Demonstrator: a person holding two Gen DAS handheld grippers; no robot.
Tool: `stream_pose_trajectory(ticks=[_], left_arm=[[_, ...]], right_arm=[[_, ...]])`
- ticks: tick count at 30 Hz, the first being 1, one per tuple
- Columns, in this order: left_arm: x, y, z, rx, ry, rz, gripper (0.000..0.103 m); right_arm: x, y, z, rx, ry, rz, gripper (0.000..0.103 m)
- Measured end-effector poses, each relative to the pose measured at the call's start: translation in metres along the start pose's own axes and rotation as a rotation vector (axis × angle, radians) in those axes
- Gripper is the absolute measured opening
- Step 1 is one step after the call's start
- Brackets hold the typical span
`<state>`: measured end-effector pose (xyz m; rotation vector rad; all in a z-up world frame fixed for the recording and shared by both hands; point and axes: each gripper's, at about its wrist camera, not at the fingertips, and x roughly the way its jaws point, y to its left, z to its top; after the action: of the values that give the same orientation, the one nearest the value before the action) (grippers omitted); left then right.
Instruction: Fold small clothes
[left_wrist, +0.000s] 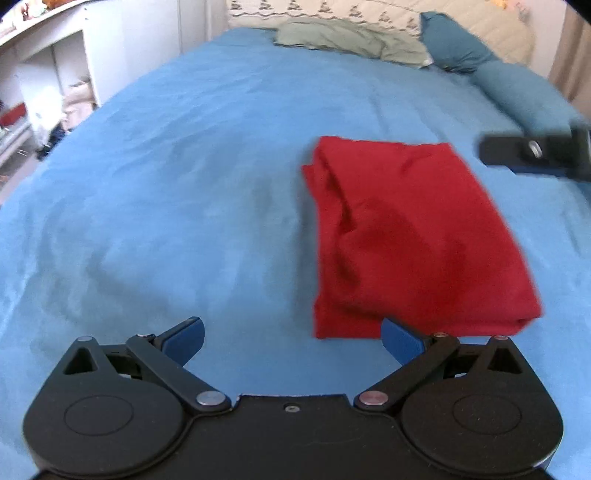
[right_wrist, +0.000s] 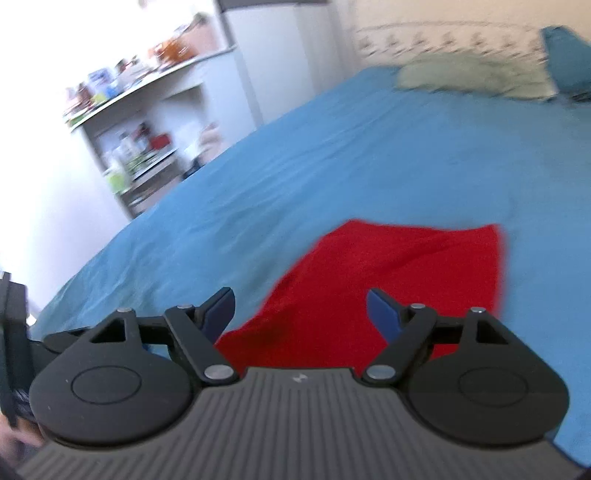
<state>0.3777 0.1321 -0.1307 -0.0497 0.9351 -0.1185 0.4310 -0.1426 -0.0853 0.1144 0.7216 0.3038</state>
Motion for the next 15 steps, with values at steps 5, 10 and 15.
stream_pose_trajectory(ticks=[5,10,15], left_arm=[[-0.004,0.001,0.006,-0.067,-0.033,-0.056,0.103],[0.014,-0.007,0.01,-0.111,-0.052,-0.03,0.103],[0.025,-0.015,0.008,-0.128,-0.076,0.012,0.103]], right_arm=[[-0.021,-0.032,-0.053,0.014,0.024,-0.133,0.098],[-0.014,-0.03,-0.11,-0.079,0.095,-0.214,0.095],[0.01,-0.019,-0.129,-0.107,0.069,-0.297,0.084]])
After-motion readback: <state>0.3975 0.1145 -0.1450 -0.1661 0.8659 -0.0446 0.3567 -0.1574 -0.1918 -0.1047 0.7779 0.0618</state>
